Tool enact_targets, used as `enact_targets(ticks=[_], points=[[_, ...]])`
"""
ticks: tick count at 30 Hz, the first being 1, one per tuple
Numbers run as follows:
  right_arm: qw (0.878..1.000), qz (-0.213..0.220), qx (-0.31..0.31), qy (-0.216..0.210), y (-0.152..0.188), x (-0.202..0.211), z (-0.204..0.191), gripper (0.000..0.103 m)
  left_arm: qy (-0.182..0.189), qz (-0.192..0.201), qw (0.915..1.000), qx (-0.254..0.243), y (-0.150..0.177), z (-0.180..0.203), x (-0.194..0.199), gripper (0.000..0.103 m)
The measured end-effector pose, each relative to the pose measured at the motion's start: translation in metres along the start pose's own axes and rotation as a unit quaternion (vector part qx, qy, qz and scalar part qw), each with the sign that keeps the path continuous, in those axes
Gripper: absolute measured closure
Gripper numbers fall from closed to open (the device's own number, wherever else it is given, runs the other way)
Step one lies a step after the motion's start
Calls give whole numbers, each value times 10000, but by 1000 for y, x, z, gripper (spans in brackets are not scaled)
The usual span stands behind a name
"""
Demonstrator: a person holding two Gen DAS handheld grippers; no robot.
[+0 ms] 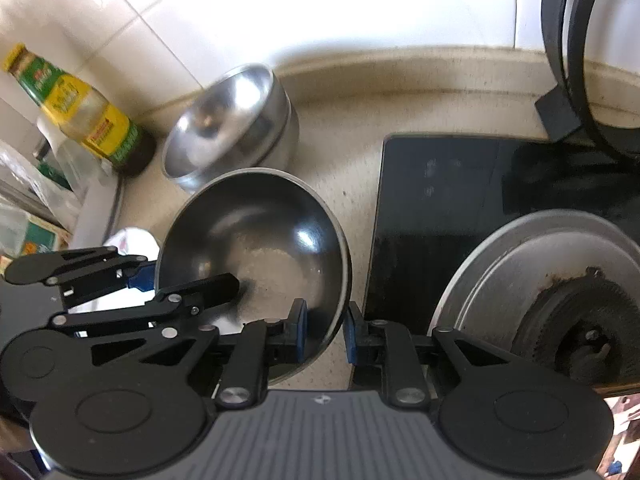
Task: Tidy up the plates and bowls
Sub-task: 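Lift the bowl with the right gripper and set it onto the nested bowls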
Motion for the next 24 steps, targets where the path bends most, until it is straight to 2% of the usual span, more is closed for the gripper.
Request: enact_targets(ticks=[7, 14, 24], points=[[9991, 426, 56, -61, -31, 29, -12, 62, 20, 280, 9996, 46, -20, -9, 22, 69], [9962, 815, 204, -220, -69, 44, -37, 62, -185, 613, 9979, 86, -46, -28, 45, 65], [9958, 763, 457, -217, -107, 17, -65, 62, -534, 725, 9950, 431, -73, -73, 37, 65]])
Point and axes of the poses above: each gripper's, at about its wrist camera, not at the fingertips, and x roughly against the way its jaws point, z to its right, y to its underside, the point moved 6 cm from there along -x, roughly the way its jaws point, and after that the axes turned 3 degrees about y, right-handed, at the moved point
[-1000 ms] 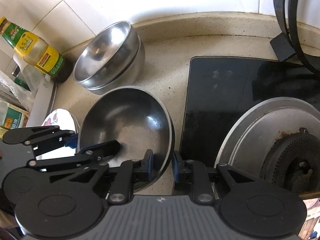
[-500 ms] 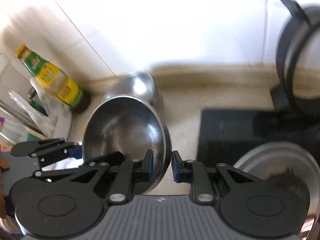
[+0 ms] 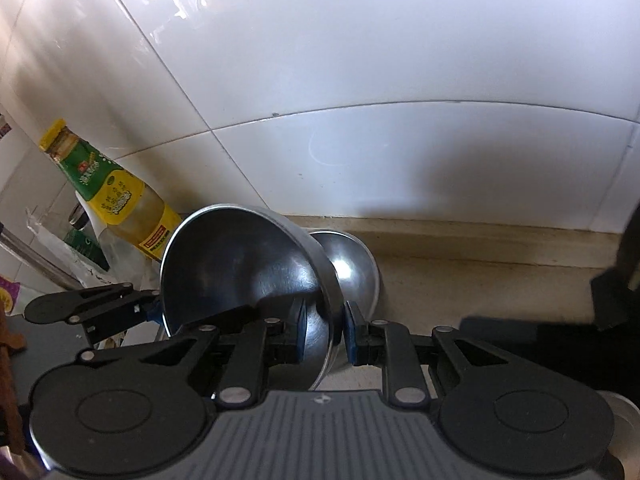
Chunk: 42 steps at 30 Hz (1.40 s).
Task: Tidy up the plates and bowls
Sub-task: 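Lift the bowl with the right gripper and set it onto the nested bowls, then grasp the rim of the nested steel bowl stack with the right gripper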
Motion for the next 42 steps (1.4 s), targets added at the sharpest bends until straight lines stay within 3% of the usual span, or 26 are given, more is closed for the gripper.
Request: enact_targets(ticks=[21, 29, 42], points=[[9996, -187, 74, 186, -6, -37, -1, 61, -23, -180, 9997, 133, -1, -18, -29, 64], [9977, 254, 222, 586, -14, -27, 2, 53, -223, -151, 9996, 97, 2, -21, -32, 64], [9990, 47, 9, 450, -2, -26, 8, 47, -99, -98, 9999, -31, 11, -17, -17, 49]])
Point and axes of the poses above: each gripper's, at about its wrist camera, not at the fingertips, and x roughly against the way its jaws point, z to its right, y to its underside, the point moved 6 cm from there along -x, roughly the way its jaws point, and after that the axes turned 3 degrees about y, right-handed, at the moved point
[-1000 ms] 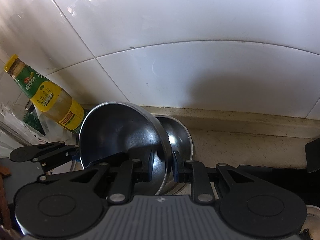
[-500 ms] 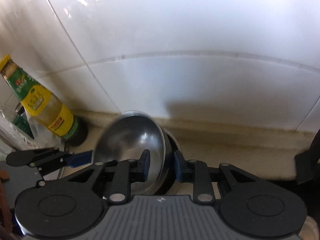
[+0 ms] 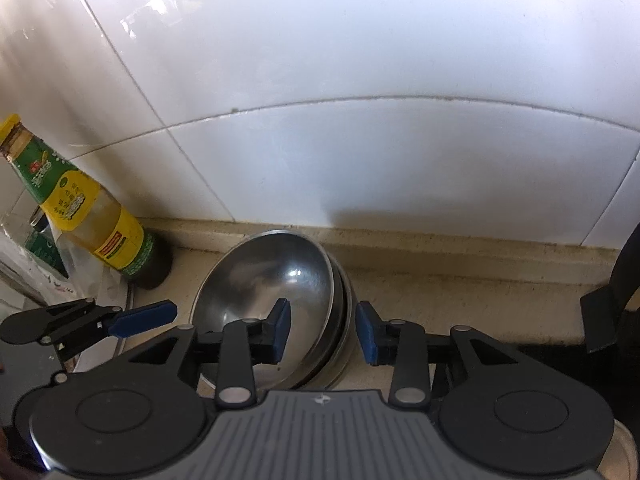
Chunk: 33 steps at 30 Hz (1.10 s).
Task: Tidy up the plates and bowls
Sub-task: 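Grasp the rim of the nested steel bowl stack with the right gripper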
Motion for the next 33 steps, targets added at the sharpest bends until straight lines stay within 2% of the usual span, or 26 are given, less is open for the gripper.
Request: enact_targets(ticks=[3, 12, 14, 17, 26, 28, 33], points=[[10000, -21, -19, -15, 4, 3, 0, 47, 12, 39, 10000, -46, 2, 2, 6, 48], [9999, -41, -109, -1, 15, 27, 7, 39, 53, 145, 9994, -299, 11, 17, 26, 32], [9999, -8, -141, 21, 17, 34, 9, 38, 53, 173, 9992, -348, 11, 21, 30, 25], [9998, -3, -205, 16, 20, 40, 11, 34, 51, 223, 9987, -449, 13, 25, 35, 21], [9996, -171, -242, -34, 25, 33, 9, 27, 109, 36, 9977, -666, 22, 29, 24, 18], [9994, -193, -291, -59, 24, 28, 10, 21, 131, -25, 9975, -688, 24, 29, 18, 18], [9983, -275, -496, -159, 21, 15, 17, 20, 214, -121, 9971, -722, 32, 26, 8, 16]])
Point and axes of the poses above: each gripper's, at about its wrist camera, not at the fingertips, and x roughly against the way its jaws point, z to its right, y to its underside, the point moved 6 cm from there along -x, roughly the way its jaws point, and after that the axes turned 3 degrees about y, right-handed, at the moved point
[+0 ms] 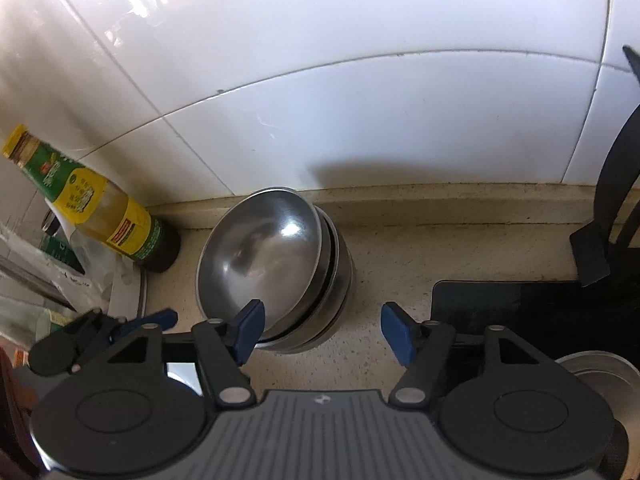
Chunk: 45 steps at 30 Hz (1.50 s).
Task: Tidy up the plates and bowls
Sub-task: 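Grasp the rim of the nested steel bowl stack with the right gripper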
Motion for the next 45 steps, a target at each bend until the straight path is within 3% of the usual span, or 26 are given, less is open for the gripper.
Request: enact_targets(ticks=[6, 21, 28, 39, 45], points=[[9999, -5, -83, -128, -9, -16, 1, 16, 127, -148, 9997, -173, 13, -2, -15, 15], [9978, -430, -227, -449, -25, -83, 6, 15, 602, -426, 9971, -205, -1, -9, -69, 12], [9951, -480, -218, -837, -25, -95, 5, 12, 620, -513, 9965, -223, -13, 1, -91, 7], [9961, -346, -124, -799, -25, -100, -1, 12, 520, -460, 9974, -186, -20, 3, -97, 6], [9947, -497, -181, -886, -21, -103, -2, 7, 501, -478, 9974, -208, -21, 10, -93, 6]])
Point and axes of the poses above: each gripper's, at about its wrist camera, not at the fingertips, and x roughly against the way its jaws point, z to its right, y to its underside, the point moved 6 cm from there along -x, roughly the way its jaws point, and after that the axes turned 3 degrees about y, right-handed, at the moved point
